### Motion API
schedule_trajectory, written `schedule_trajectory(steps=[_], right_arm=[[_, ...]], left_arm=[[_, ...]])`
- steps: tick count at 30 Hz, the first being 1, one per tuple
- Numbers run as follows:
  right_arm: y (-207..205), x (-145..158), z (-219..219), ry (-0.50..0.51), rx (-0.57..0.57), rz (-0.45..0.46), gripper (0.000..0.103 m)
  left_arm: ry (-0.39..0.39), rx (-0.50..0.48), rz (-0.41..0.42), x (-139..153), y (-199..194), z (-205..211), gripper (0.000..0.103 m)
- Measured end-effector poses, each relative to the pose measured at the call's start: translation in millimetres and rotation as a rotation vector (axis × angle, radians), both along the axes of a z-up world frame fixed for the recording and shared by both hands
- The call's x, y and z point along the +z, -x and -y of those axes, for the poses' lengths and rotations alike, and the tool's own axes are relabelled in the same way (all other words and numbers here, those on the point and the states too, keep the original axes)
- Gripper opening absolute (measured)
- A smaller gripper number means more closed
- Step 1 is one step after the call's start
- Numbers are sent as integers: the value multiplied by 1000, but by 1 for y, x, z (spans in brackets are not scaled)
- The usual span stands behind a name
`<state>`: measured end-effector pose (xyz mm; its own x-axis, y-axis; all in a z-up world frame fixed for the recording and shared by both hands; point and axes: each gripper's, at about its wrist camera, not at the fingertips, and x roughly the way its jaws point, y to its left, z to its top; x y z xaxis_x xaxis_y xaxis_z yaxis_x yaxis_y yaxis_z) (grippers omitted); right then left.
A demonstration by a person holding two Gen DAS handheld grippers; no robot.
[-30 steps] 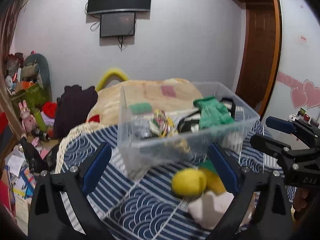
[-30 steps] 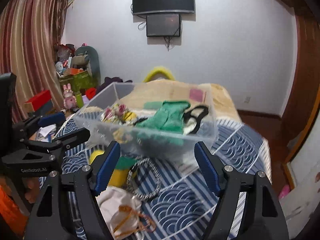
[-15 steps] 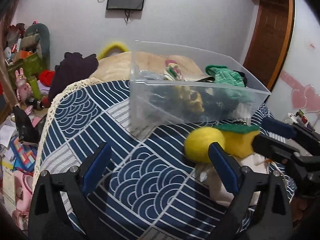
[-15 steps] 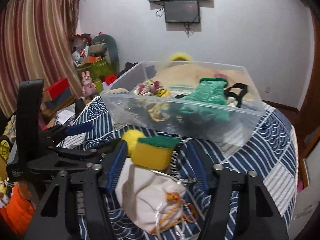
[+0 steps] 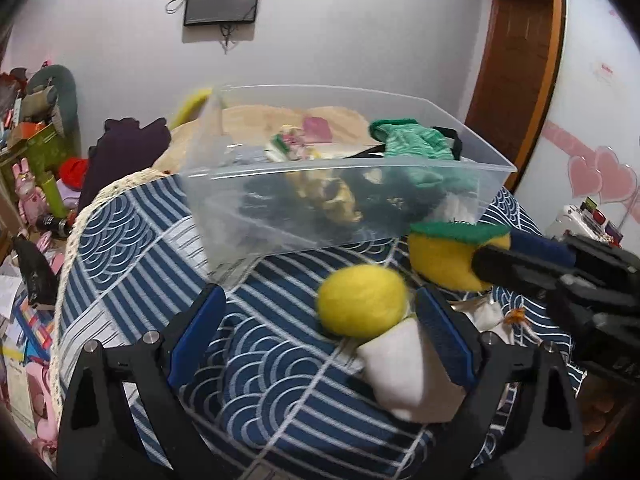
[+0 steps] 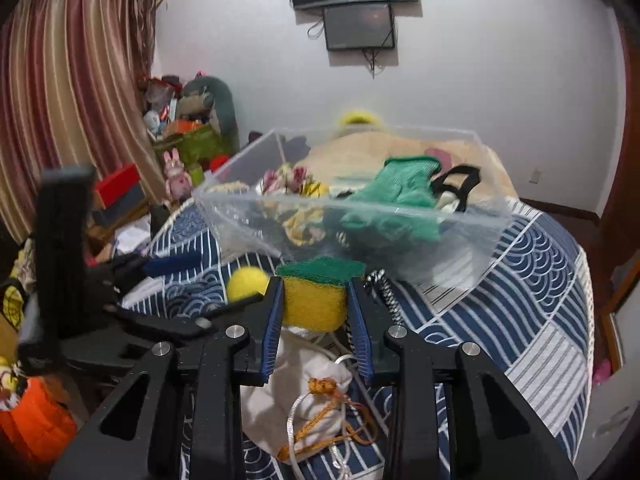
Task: Organize soft objects
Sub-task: 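Grasp the yellow ball with the left gripper while the right grasps the sponge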
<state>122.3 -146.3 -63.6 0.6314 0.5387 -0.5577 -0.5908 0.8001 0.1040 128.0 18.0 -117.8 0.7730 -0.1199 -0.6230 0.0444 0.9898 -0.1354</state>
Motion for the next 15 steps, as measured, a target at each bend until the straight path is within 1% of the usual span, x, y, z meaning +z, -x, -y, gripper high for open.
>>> schedule_trajectory(steps=[2,4,5,6,7,8,12,15], right_arm=[[3,5,5,-21,-8,14,29],[7,9,10,-44,-6,26,29],[8,11,11,-50,-9,34,29],[9,12,12,-56,-10,40,29],[11,12,13,-60,-12,45,29],[11,13,14,-62,-15,49,29],[11,20,15,-73,-30,66,29],[12,30,21,-87,-38,91,29]], left_arm=[[-10,-11,-17,-3,-6,6,87],[-17,-31,-52,-9,-14,12,62],[-2,-52,-74,-13,-18,14,57],[6,-62,-74,-14,-18,17,50],[5,-66,-67,-13,-16,18,45],[4,-73,-59,-11,-14,19,45],[-39,-38,3,1,1,20,45],[-35,-27,42,15,10,16,45]])
